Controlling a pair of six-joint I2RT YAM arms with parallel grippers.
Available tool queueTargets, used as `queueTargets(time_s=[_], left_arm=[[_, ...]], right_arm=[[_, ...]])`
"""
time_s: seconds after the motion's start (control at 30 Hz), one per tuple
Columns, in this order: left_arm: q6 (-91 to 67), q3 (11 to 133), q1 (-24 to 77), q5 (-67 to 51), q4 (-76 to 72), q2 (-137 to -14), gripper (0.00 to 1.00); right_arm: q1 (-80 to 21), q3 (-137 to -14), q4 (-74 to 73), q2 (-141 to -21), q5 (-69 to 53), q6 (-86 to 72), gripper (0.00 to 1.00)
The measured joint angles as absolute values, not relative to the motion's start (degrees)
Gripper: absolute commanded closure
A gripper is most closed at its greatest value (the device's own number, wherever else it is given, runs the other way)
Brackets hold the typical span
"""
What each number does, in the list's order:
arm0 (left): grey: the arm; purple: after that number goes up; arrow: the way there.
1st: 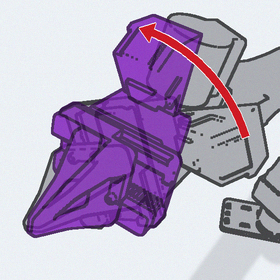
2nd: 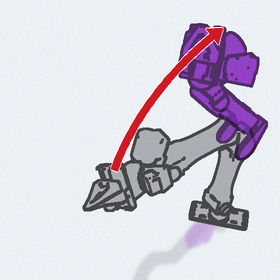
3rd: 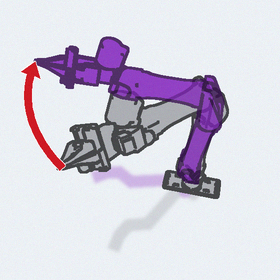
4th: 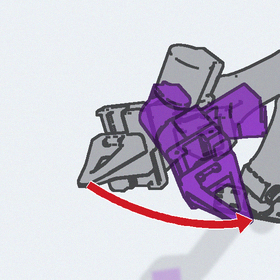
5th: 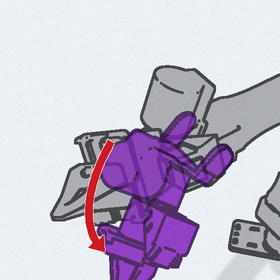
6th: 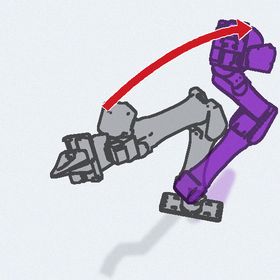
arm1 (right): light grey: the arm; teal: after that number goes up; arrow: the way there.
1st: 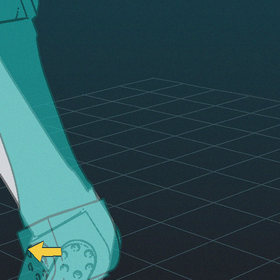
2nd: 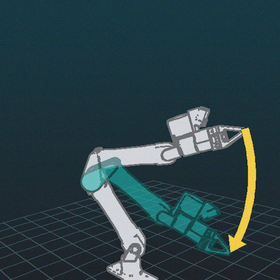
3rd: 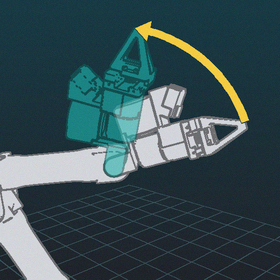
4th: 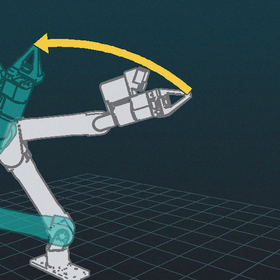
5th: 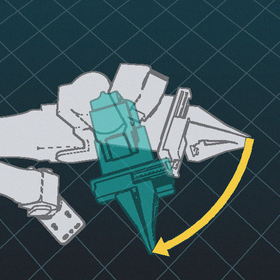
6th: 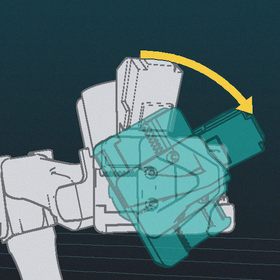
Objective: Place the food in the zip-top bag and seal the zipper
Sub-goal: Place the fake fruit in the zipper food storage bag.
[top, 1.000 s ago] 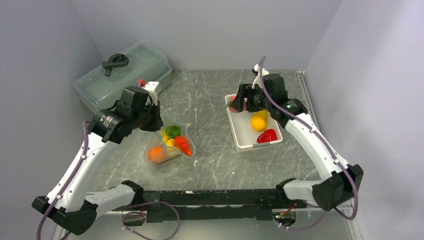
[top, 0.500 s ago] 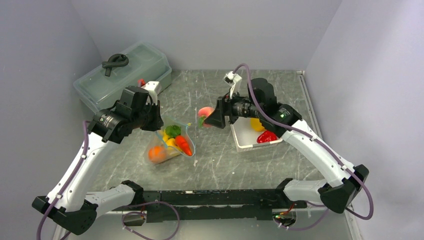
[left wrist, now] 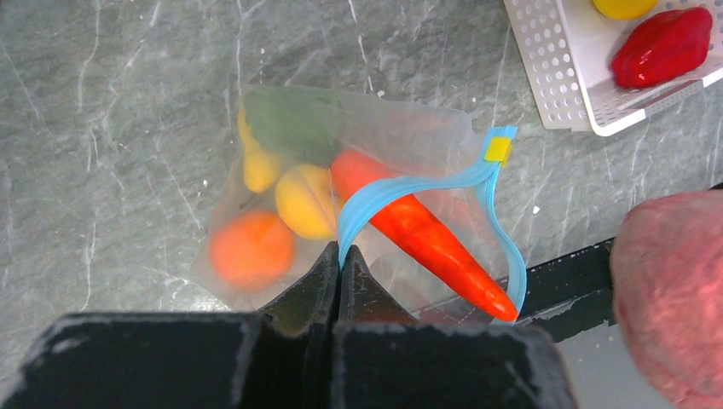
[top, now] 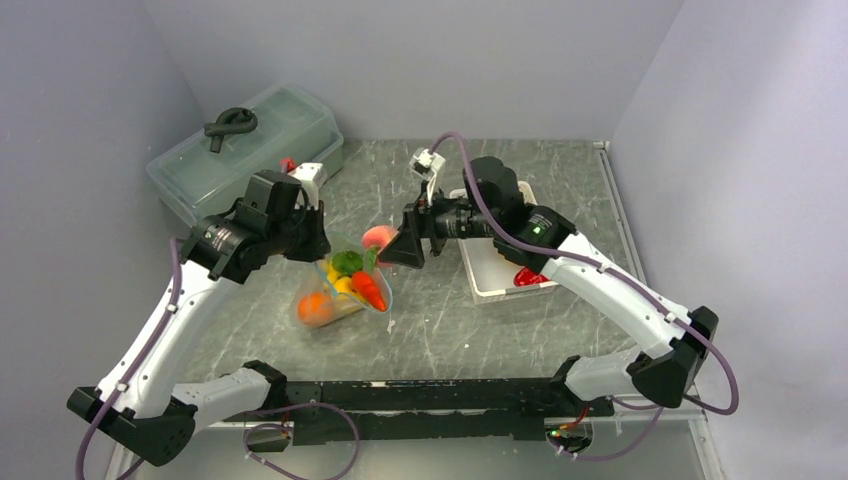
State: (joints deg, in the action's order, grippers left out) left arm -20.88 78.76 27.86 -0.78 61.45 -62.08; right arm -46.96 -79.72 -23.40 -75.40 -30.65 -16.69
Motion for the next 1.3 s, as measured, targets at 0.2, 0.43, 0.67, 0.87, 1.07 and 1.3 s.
queueTargets(time_s=[0.2, 0.43, 0.67, 0.87, 1.07, 1.3], left_arm=[[-20.88, 78.76, 27.86, -2.33, 60.88, -62.76, 1.0], [-20.88, 78.76, 27.86, -3.49, 60.71, -63.37, 1.0], [-20.91, 78.76, 27.86, -4.19, 60.69, -63.48, 1.0], [-20.88, 78.76, 27.86, -4.8, 60.69, -63.48, 1.0], [-20.91, 78.76, 27.86, -4.93, 60.64, -63.59, 1.0], [-21.63, 78.76, 27.86, -4.91, 60.38, -63.66, 1.0]], right_arm=[[-48.66, -79.75, -20.36, -77.56, -32.8, -17.67, 0.72], [-49.63, -79.75, -16.78, -80.71, -33.74, -19.09, 0.72], [-49.78, -79.75, -16.62, -85.21, -32.69, -19.11, 0.72], [-49.78, -79.75, -16.82, -88.58, -30.87, -19.64, 0.72], [-50.7, -79.99, -18.59, -91.9, -29.02, -19.59, 0.71], [-53.45, -81.71, -21.37, -95.18, -26.39, -19.0, 0.61]])
